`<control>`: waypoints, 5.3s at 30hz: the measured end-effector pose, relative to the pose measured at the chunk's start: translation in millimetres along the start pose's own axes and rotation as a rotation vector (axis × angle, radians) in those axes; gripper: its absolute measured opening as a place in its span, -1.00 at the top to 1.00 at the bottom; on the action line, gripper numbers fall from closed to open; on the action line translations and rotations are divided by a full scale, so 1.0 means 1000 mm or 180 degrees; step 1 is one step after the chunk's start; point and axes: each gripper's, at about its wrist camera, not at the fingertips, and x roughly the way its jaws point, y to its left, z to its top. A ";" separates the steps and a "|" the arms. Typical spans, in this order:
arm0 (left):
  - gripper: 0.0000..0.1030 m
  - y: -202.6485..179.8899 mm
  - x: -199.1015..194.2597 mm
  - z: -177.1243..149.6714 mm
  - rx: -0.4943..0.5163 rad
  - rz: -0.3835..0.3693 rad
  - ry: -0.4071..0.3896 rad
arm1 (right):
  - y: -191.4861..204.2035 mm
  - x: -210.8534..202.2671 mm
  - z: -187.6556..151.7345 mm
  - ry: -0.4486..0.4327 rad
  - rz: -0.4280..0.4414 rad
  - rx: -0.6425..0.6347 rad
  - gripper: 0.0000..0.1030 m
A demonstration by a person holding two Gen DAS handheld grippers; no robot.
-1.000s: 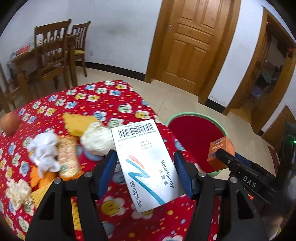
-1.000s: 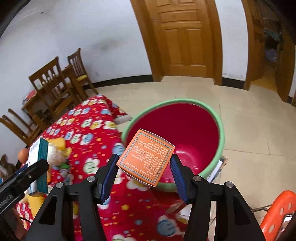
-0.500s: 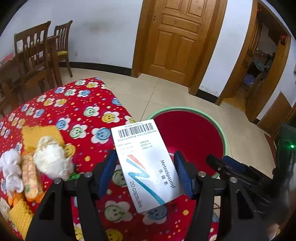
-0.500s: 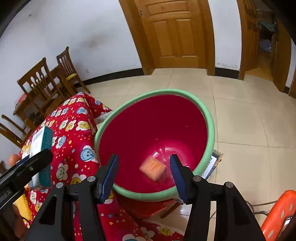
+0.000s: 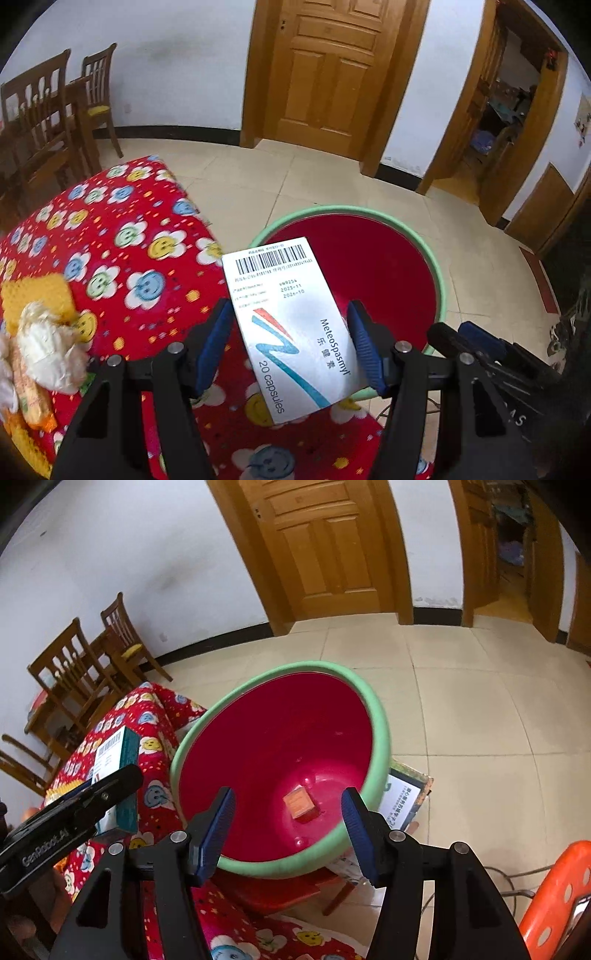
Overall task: Collect trash
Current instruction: 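Lower the medicine box into the red bucket and open the left gripper, then move both grippers back over the table toward the remaining trash, then grasp the crumpled white paper with the left gripper, then grasp the yellow mesh foam sleeve with the right gripper while the left holds the paper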
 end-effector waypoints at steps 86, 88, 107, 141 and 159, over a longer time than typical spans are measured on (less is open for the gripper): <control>-0.53 0.239 -0.179 -0.150 -0.1455 0.1699 -0.0067 | 0.151 -0.062 -0.076 0.0033 0.0694 -0.0766 -0.56; -0.53 0.245 -0.175 -0.151 -0.1468 0.1717 -0.0029 | 0.154 -0.061 -0.077 0.0046 0.0698 -0.0767 -0.56; -0.24 0.266 -0.165 -0.166 -0.1674 0.1291 0.0015 | 0.186 -0.049 -0.095 0.0081 0.0665 -0.1013 -0.56; 0.42 0.266 -0.233 -0.185 -0.1858 0.1175 -0.0494 | 0.281 -0.021 -0.151 0.0496 0.1346 -0.1700 -0.75; 0.42 0.258 -0.233 -0.186 -0.1825 0.1144 -0.0503 | 0.288 -0.010 -0.166 0.0676 0.1296 -0.1812 0.61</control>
